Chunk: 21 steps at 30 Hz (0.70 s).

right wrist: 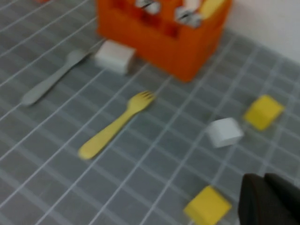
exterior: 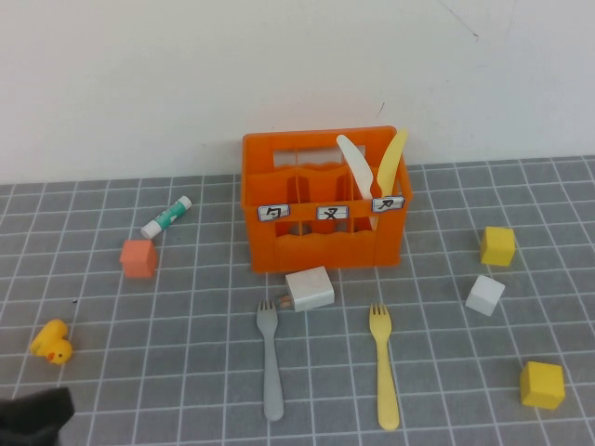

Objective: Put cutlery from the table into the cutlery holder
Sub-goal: Pick up the fork

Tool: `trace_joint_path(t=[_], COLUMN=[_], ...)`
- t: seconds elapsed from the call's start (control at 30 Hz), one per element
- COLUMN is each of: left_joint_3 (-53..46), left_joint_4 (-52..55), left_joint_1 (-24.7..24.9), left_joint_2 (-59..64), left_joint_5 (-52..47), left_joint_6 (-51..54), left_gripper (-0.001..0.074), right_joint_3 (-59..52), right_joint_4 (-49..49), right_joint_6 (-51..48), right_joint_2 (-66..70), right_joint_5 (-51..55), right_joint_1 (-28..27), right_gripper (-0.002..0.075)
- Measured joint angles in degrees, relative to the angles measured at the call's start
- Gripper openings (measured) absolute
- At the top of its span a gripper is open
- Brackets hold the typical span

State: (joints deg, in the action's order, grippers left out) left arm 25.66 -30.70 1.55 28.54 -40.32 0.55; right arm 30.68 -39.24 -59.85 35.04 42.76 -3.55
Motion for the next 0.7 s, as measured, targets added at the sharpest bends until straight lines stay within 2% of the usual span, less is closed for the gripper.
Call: trace_joint_path(t=[0.17, 0.33, 0.47, 0.6, 0.7], left_joint_3=[9.05, 11.70, 13.26, 14.86, 16.52], left_joint_4=[-2.98, -11.59, -12.91, -10.42, -5.70], left_joint_1=[0.00, 0.00, 0.87, 7.64, 15.19], left_joint_2=[13.69, 24.70, 31.95, 37.57, 40.06], left_joint_5=[-5.48, -6.09, -8.53, -7.54, -2.12], left_joint_6=[10.78, 22.36, 24.51, 23.90, 17.91], left_gripper=[-0.0001, -0.0001, -0.0001, -0.0001, -0.0001], right_joint_3=[-3.92, -7.78, -7.90, -7.90, -7.90], right_joint_4=[-4.93, -6.46, -8.23, -8.46, -8.46], right_joint_6=[-9.62, -12.04, -13.44, -13.72, -13.76], right_joint_2=[3.78, 5.88, 6.29, 6.57, 6.57], right_joint_5=[2.46, -0.17, -0.17, -0.29, -0.86], right_joint_1=[0.00, 0.00, 0.00, 0.00, 0.00], right_gripper=[-0.0002, -0.0002, -0.0002, -0.0002, -0.0002])
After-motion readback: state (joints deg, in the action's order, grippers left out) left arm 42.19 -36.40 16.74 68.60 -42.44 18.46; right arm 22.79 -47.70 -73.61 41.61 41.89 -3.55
